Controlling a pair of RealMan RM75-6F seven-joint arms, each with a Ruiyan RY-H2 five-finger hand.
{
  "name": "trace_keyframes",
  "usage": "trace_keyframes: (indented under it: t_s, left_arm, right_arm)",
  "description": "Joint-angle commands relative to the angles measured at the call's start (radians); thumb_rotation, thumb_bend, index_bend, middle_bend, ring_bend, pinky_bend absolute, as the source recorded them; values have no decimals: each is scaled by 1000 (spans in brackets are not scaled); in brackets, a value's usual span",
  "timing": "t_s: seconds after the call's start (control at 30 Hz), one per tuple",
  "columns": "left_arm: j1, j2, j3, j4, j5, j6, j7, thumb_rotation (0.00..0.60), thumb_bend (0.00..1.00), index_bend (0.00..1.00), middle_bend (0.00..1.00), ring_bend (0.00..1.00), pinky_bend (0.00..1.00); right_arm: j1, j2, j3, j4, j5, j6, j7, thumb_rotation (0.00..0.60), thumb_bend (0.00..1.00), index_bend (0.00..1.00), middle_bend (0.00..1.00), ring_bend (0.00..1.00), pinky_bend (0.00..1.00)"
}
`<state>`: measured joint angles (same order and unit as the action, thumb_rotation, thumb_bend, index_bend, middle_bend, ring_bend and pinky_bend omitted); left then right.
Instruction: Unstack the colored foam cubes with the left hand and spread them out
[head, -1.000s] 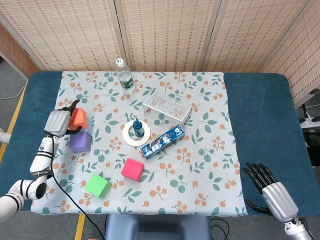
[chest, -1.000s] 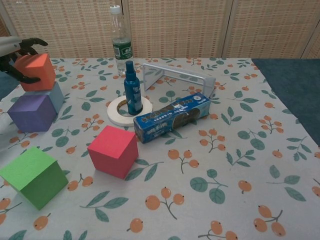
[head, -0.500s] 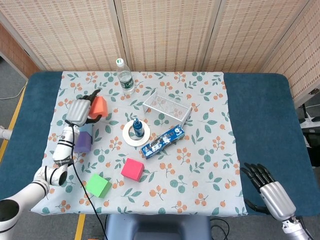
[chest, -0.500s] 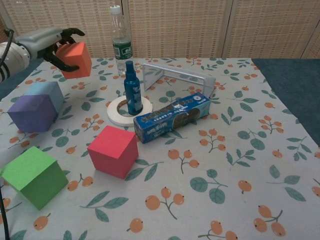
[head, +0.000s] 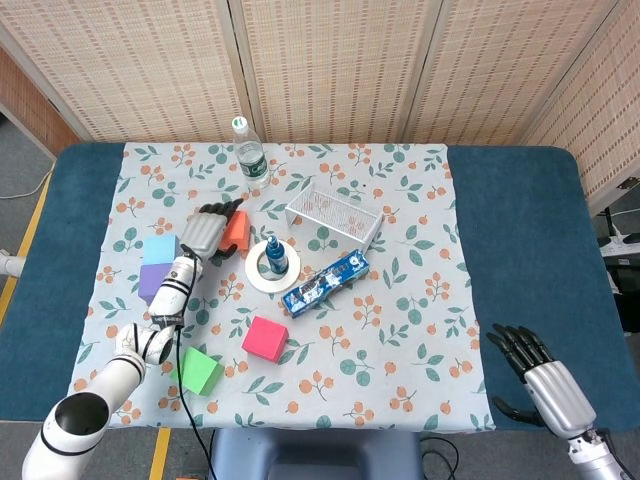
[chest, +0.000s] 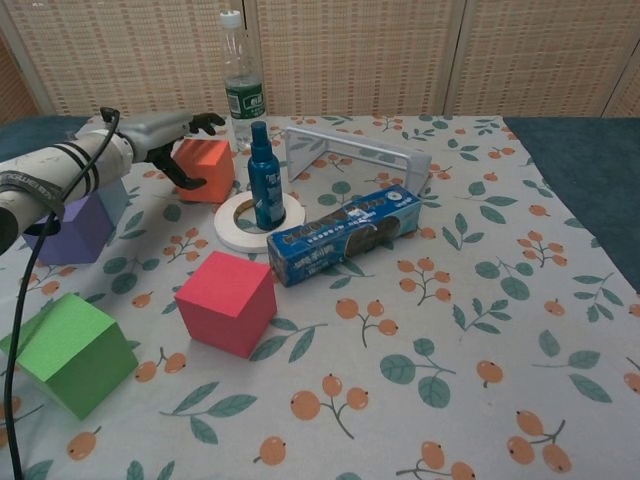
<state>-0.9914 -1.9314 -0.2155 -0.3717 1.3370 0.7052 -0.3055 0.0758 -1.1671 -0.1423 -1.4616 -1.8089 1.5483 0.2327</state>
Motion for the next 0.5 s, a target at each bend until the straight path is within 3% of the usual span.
trace_keyframes:
  t_s: [0.03,0.27,0.5]
  left_arm:
    - [-1,4,1,-18,3,17,-1,600,318,0,0,0,110]
    - [43,95,2,-166,9,97,-3,600,312,0,0,0,99]
    - [181,357,44,-641,29,234,99,600,295,0,0,0,97]
  right_arm:
    - [-6,-4,1,7,-8,16,-4,600,152,0,0,0,0]
    - [-6,-6,-3,5,-16,18,-5,600,151,0,0,0,0]
    - [-6,-4,-15,7,-40,29,9,600,151,0,0,0,0]
